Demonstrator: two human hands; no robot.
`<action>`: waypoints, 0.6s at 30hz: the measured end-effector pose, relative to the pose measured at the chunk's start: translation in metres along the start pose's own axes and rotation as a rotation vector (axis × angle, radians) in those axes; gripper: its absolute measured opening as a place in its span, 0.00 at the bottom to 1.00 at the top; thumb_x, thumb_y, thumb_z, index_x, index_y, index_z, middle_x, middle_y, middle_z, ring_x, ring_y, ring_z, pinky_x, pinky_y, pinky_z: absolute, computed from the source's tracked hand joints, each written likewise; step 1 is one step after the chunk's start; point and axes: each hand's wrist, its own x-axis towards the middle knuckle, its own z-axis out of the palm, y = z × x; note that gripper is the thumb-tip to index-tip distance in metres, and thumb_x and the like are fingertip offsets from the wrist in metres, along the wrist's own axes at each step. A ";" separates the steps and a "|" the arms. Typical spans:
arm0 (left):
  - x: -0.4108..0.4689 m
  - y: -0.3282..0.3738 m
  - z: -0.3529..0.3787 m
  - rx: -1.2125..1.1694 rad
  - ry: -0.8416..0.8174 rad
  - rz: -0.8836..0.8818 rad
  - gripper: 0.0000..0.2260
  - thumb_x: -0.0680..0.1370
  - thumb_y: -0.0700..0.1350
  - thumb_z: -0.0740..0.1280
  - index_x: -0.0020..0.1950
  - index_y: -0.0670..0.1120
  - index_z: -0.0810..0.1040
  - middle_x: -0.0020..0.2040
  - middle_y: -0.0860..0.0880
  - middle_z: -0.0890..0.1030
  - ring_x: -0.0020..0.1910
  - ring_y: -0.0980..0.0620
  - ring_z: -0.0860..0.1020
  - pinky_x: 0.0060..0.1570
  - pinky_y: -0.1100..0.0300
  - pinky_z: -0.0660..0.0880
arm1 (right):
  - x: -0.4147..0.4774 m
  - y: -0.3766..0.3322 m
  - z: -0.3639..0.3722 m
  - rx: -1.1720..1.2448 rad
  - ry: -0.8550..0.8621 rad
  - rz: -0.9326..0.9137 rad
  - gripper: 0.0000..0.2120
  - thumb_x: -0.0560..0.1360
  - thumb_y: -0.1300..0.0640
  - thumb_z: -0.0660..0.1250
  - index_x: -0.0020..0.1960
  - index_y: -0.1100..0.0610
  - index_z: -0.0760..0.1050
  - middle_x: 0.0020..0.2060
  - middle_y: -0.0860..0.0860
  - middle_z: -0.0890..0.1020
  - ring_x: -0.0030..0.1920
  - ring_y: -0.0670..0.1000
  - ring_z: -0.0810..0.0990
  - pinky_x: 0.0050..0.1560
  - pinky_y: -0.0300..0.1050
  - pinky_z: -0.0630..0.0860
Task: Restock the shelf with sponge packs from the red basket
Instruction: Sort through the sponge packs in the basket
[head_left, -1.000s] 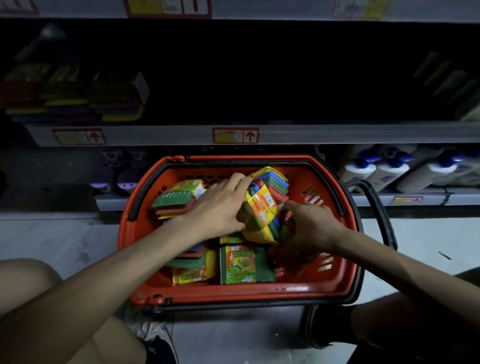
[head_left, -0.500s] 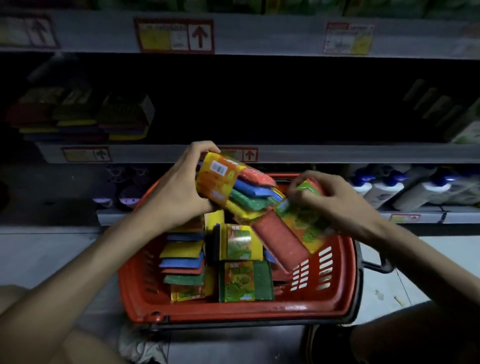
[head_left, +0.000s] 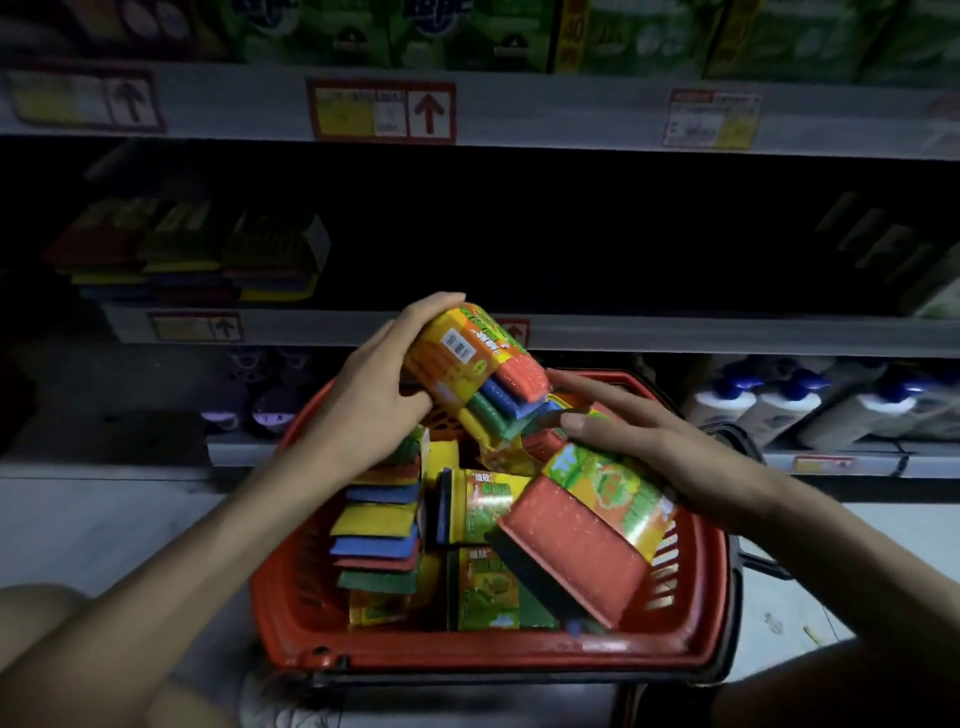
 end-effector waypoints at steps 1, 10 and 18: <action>0.000 0.000 0.002 -0.098 -0.015 -0.038 0.41 0.76 0.29 0.69 0.77 0.67 0.62 0.67 0.53 0.74 0.60 0.54 0.80 0.50 0.48 0.84 | 0.002 0.002 0.003 0.027 0.026 -0.011 0.27 0.74 0.48 0.72 0.72 0.38 0.72 0.57 0.44 0.86 0.55 0.52 0.87 0.52 0.45 0.84; 0.002 0.007 0.013 -0.535 -0.013 -0.242 0.34 0.80 0.53 0.70 0.78 0.73 0.55 0.71 0.57 0.75 0.67 0.55 0.78 0.61 0.49 0.79 | 0.015 0.007 0.008 -0.035 0.210 -0.184 0.20 0.74 0.45 0.70 0.65 0.46 0.78 0.58 0.48 0.84 0.53 0.52 0.87 0.51 0.47 0.84; 0.012 0.008 0.023 -0.844 0.154 -0.512 0.53 0.65 0.51 0.83 0.81 0.59 0.53 0.60 0.47 0.84 0.57 0.49 0.84 0.56 0.52 0.79 | 0.018 0.006 0.023 -0.431 0.241 -0.277 0.31 0.69 0.36 0.73 0.69 0.40 0.69 0.62 0.38 0.79 0.56 0.40 0.83 0.52 0.43 0.84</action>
